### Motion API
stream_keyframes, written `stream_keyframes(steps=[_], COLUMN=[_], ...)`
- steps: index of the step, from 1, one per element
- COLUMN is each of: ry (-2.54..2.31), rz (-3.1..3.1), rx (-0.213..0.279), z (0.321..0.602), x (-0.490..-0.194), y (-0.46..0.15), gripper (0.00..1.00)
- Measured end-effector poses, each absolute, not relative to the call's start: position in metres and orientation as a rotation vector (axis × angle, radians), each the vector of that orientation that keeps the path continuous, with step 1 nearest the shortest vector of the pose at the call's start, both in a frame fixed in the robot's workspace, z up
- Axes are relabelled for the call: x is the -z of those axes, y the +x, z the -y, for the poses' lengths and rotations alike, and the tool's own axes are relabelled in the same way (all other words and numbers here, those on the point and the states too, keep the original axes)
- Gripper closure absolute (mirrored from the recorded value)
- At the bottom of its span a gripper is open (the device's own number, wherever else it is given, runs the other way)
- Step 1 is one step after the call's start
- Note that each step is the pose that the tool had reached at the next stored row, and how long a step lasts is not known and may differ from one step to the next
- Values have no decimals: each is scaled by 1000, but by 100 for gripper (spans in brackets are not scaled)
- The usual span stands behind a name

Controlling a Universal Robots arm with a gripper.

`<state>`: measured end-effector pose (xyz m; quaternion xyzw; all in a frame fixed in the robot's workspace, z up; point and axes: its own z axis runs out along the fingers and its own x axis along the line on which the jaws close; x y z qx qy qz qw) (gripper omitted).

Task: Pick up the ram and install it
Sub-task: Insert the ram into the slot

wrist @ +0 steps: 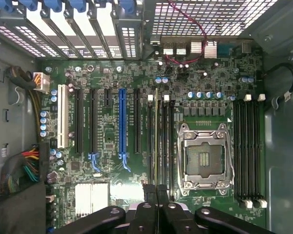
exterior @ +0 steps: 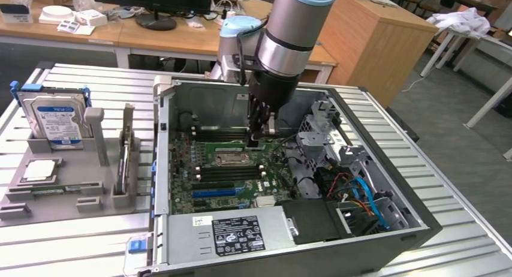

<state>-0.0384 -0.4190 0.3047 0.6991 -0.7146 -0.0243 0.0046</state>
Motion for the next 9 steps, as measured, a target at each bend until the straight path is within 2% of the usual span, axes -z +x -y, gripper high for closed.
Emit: stream_keyframes(steps=[9], ry=[2190], rz=[2238], rx=[76], z=[419], x=[-297], y=[-38], gripper=[89])
